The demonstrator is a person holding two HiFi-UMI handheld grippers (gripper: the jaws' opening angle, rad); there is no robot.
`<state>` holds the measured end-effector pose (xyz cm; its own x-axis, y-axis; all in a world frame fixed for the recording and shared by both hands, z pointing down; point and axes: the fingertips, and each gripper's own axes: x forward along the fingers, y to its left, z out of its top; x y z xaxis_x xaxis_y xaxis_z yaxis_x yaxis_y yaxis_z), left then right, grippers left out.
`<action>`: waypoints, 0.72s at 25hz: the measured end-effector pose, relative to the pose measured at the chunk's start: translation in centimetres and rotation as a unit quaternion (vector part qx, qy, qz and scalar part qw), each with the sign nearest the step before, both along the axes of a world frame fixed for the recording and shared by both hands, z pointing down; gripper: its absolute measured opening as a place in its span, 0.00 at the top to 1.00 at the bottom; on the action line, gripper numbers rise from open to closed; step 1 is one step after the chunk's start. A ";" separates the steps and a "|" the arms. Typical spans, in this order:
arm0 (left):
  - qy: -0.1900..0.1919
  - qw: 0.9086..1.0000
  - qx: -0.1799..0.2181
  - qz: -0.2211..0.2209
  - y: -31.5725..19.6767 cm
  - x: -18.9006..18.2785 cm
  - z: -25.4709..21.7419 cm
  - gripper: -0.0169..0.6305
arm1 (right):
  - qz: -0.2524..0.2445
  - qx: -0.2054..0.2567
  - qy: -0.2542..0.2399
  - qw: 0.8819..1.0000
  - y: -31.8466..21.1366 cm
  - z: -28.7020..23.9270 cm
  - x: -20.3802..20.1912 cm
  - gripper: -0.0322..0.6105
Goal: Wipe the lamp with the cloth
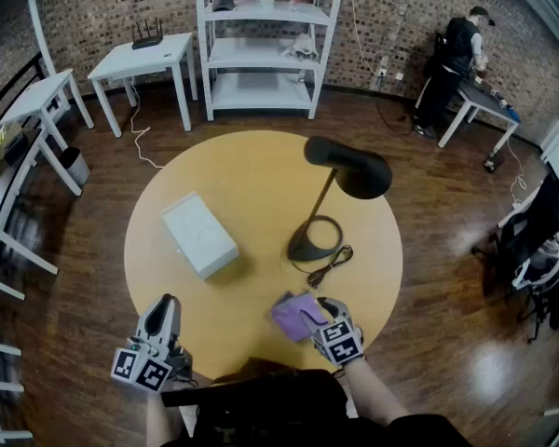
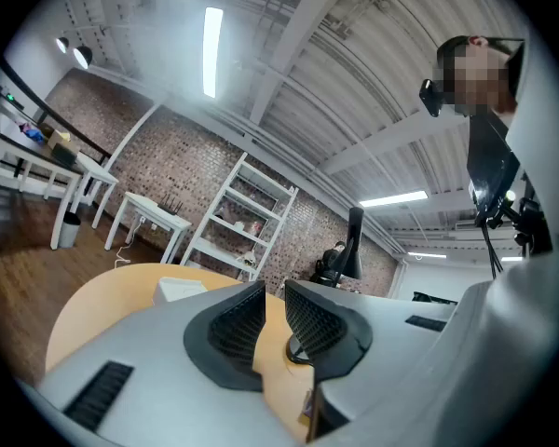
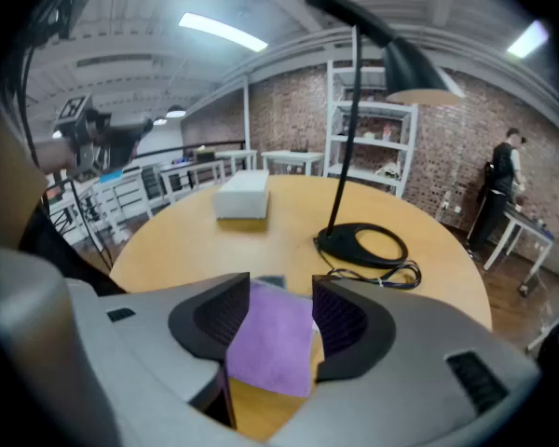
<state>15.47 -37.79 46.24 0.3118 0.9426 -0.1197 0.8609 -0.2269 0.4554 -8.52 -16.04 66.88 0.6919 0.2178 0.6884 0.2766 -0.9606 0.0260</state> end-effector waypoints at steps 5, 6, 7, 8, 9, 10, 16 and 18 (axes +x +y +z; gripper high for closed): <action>-0.017 1.000 0.003 0.016 0.6 -1.0 0.9 0.89 | -0.055 0.021 -0.131 0.990 -1.6 6.2 0.5 0.51; -0.012 1.000 0.006 0.012 0.4 -1.0 1.0 0.89 | -0.059 0.023 -0.136 0.989 -1.9 6.4 1.0 0.51; -0.010 1.000 0.009 0.007 0.1 -0.9 1.1 0.89 | -0.063 0.026 -0.135 0.988 -2.2 6.2 1.7 0.51; -0.010 1.000 0.012 0.002 -0.3 -0.8 1.3 0.89 | -0.067 0.029 -0.134 0.988 -2.5 5.8 2.4 0.46; -0.013 1.000 0.014 -0.003 -0.6 -0.7 1.5 0.89 | -0.070 0.031 -0.137 0.988 -2.6 5.7 2.8 0.42; -0.017 1.000 0.017 -0.006 -0.9 -0.7 1.7 0.89 | -0.069 0.031 -0.145 0.987 -2.6 6.0 2.9 0.42; -0.023 1.000 0.020 0.006 -0.1 -0.7 2.2 0.89 | -0.008 0.069 -0.123 0.990 -2.0 7.6 3.1 0.42; -0.027 0.999 0.019 0.013 0.1 -0.7 2.3 0.89 | -0.010 0.066 -0.121 0.990 -2.4 7.5 3.4 0.43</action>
